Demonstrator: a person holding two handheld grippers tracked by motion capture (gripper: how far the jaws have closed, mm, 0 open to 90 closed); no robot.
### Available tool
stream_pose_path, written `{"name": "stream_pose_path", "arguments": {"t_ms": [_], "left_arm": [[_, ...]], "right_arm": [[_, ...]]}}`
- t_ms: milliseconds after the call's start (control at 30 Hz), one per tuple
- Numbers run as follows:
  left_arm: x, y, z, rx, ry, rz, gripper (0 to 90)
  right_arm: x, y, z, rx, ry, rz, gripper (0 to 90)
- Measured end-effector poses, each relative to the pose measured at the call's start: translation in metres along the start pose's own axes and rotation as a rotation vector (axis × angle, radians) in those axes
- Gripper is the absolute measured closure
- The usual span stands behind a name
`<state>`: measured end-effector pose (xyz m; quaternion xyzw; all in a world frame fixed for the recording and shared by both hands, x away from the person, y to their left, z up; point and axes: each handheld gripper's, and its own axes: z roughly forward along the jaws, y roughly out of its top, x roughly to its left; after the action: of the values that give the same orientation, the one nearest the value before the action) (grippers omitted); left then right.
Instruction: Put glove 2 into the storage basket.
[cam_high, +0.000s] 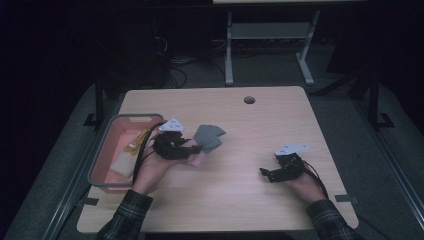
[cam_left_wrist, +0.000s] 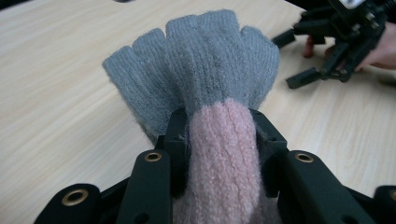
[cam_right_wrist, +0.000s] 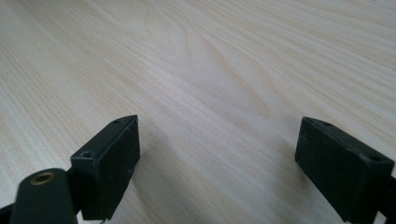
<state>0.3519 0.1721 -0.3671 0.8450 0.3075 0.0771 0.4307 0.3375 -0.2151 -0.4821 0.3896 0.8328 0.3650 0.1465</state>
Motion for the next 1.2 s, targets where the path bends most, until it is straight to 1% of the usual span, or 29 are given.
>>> {"name": "stream_pose_path", "arguments": {"t_ms": [67, 200, 400, 433, 467, 567, 700, 800, 867, 967, 1000, 1100, 1200], "left_arm": [[0.007, -0.001, -0.01, -0.011, 0.023, -0.019, 64.7], [0.019, -0.004, -0.029, -0.026, 0.066, -0.032, 64.6], [0.036, -0.014, -0.058, -0.027, 0.141, -0.056, 64.4], [0.04, -0.017, -0.063, -0.033, 0.149, -0.072, 64.4], [0.042, -0.019, -0.067, -0.025, 0.156, -0.07, 64.3], [0.052, -0.029, -0.08, -0.012, 0.192, -0.082, 64.3], [0.065, -0.042, -0.096, -0.011, 0.245, -0.113, 64.2], [0.075, -0.048, -0.107, -0.004, 0.282, -0.124, 64.1], [0.082, -0.054, -0.113, 0.0, 0.307, -0.138, 63.9], [0.091, -0.06, -0.115, 0.02, 0.329, -0.151, 63.6], [0.094, -0.062, -0.114, 0.03, 0.334, -0.155, 63.4], [0.1, -0.066, -0.107, 0.068, 0.347, -0.149, 62.9], [0.105, -0.07, -0.097, 0.095, 0.34, -0.157, 62.0]], "right_arm": [[0.0, 0.0, 0.0, 0.0, 0.0, 0.0, 13.7], [0.0, 0.0, 0.0, 0.0, 0.0, 0.0, 13.7], [0.0, 0.0, 0.0, 0.0, 0.0, 0.0, 13.7], [0.0, 0.0, 0.0, 0.0, 0.0, 0.001, 13.7], [0.0, 0.0, 0.0, 0.0, 0.0, 0.001, 13.7], [0.0, 0.0, 0.0, 0.0, 0.0, 0.0, 13.7], [0.0, 0.0, 0.0, 0.0, -0.002, 0.001, 13.7], [0.0, 0.0, 0.0, 0.0, -0.002, 0.001, 13.7], [0.0, 0.0, 0.0, 0.0, -0.002, 0.001, 13.7], [0.0, 0.0, 0.0, 0.0, -0.002, 0.001, 13.7], [0.0, 0.0, 0.0, 0.0, -0.002, 0.001, 13.7], [0.0, 0.0, 0.0, 0.0, -0.003, 0.001, 13.7], [0.0, 0.0, 0.0, 0.0, -0.003, 0.001, 13.8]]}}
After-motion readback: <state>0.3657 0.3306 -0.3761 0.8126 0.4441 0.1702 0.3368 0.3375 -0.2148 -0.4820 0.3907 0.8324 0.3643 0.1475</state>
